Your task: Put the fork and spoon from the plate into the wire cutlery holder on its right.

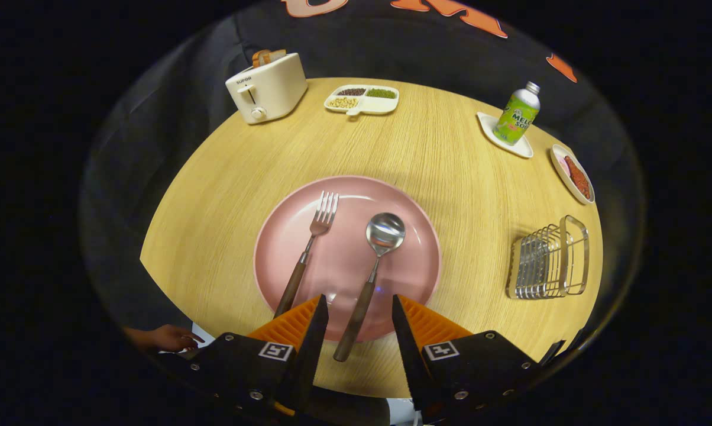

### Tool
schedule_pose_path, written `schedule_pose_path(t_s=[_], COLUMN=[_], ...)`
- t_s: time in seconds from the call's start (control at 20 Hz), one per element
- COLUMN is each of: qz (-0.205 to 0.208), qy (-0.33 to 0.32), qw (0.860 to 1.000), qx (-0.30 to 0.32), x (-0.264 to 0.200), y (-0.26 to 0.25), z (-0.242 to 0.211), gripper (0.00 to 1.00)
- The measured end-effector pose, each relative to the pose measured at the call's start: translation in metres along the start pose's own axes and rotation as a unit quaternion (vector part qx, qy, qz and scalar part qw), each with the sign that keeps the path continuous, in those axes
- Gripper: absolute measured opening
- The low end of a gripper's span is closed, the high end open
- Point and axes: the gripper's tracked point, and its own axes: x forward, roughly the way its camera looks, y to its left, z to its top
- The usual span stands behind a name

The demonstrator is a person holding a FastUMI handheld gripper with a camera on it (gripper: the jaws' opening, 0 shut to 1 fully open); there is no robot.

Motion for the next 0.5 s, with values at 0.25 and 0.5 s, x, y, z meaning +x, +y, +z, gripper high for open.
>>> schedule_pose_path(t_s=[0.25,0.5], qz=[-0.016,-0.025], qy=[0.039,0.052], qw=[0.999,0.998], qx=[0.014,0.041], x=[0.023,0.030], y=[-0.001,-0.008], z=[-0.011,-0.011], gripper=[0.42,0.17])
